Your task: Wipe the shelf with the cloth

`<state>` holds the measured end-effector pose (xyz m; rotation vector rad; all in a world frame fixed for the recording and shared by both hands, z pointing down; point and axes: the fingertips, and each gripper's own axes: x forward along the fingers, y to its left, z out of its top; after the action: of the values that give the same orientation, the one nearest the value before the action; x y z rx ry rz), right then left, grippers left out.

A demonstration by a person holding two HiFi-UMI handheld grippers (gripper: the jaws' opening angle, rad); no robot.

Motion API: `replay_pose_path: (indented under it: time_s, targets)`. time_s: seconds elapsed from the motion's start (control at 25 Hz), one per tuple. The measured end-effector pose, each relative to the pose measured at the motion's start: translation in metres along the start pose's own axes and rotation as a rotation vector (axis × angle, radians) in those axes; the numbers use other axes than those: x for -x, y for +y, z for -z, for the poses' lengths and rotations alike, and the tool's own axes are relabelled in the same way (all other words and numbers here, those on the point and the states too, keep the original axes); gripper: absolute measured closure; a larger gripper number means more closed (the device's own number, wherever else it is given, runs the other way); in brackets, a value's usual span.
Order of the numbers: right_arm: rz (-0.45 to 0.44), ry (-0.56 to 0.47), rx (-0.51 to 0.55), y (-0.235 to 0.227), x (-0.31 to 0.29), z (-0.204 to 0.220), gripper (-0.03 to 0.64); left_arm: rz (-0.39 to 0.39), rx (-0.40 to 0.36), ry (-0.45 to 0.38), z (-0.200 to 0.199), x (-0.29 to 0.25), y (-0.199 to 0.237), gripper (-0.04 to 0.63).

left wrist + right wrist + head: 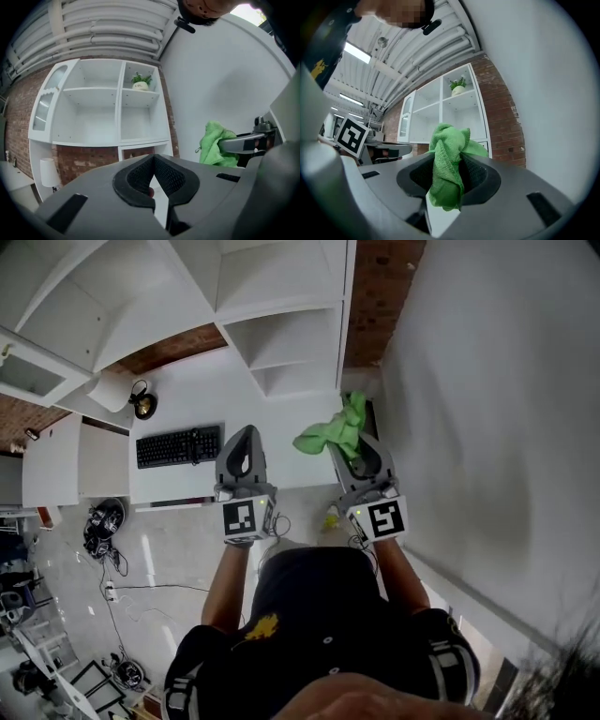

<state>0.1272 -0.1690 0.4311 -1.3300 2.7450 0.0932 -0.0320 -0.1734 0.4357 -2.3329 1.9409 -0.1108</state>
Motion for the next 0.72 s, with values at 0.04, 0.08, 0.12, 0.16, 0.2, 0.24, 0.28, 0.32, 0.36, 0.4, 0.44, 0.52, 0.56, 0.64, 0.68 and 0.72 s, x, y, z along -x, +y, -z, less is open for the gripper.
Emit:
replay_pose_path:
  time_s: [0.04, 0.08, 0.12, 0.16, 0.2, 0.24, 0.28, 0.32, 0.36, 0.4, 0.44, 0.52, 0.56, 0.64, 0.68, 0.72]
  targets:
    - [-0.001, 0.002, -0.008, -0.008, -0.009, 0.003, 0.482, -0.007, -0.003, -0.002, 0.001, -0.008, 0.002, 0.577]
    - [-0.003, 0.004, -0.014, -0.014, -0.017, 0.006, 0.482, -0.014, -0.006, -0.004, 0.001, -0.014, 0.004, 0.577]
    - [-0.005, 0.006, -0.018, -0.018, -0.023, 0.008, 0.482, -0.019, -0.008, -0.005, 0.003, -0.017, 0.006, 0.577]
    - [-0.007, 0.007, -0.021, -0.02, -0.026, 0.009, 0.482, -0.024, -0.009, -0.004, 0.005, -0.019, 0.007, 0.577]
    - [-0.009, 0.009, -0.023, -0.021, -0.028, 0.01, 0.482, -0.028, -0.009, 0.0, 0.006, -0.02, 0.008, 0.577]
    - [-0.011, 0.011, -0.024, -0.021, -0.029, 0.01, 0.482, -0.031, -0.008, 0.005, 0.007, -0.02, 0.009, 0.577]
    - [-0.014, 0.013, -0.024, -0.02, -0.029, 0.011, 0.482, -0.033, -0.004, 0.008, 0.009, -0.021, 0.01, 0.577]
    - [-0.015, 0.014, -0.021, -0.019, -0.031, 0.011, 0.482, -0.031, -0.001, 0.007, 0.009, -0.022, 0.012, 0.577]
    - [-0.014, 0.015, -0.015, -0.018, -0.033, 0.013, 0.482, -0.025, -0.003, -0.001, 0.008, -0.025, 0.013, 0.577]
    - [-0.01, 0.016, -0.009, -0.015, -0.035, 0.015, 0.482, -0.013, -0.011, -0.013, 0.008, -0.027, 0.015, 0.577]
    - [-0.004, 0.018, -0.005, -0.01, -0.037, 0.017, 0.482, 0.0, -0.018, -0.023, 0.008, -0.026, 0.018, 0.577]
    - [0.009, 0.018, -0.004, 0.002, -0.039, 0.018, 0.482, 0.016, -0.008, -0.032, 0.01, -0.023, 0.027, 0.577]
    - [0.01, 0.012, -0.002, 0.007, -0.044, 0.015, 0.482, 0.018, 0.006, -0.042, 0.007, -0.023, 0.034, 0.577]
    - [-0.008, -0.013, 0.005, 0.017, -0.059, 0.004, 0.482, 0.026, 0.019, -0.063, 0.002, -0.025, 0.05, 0.577]
    - [-0.02, -0.03, 0.018, 0.022, -0.067, -0.005, 0.482, 0.039, 0.01, -0.06, 0.005, -0.028, 0.058, 0.577]
    - [-0.029, -0.051, 0.043, 0.027, -0.076, -0.015, 0.482, 0.055, -0.004, -0.044, 0.011, -0.031, 0.064, 0.577]
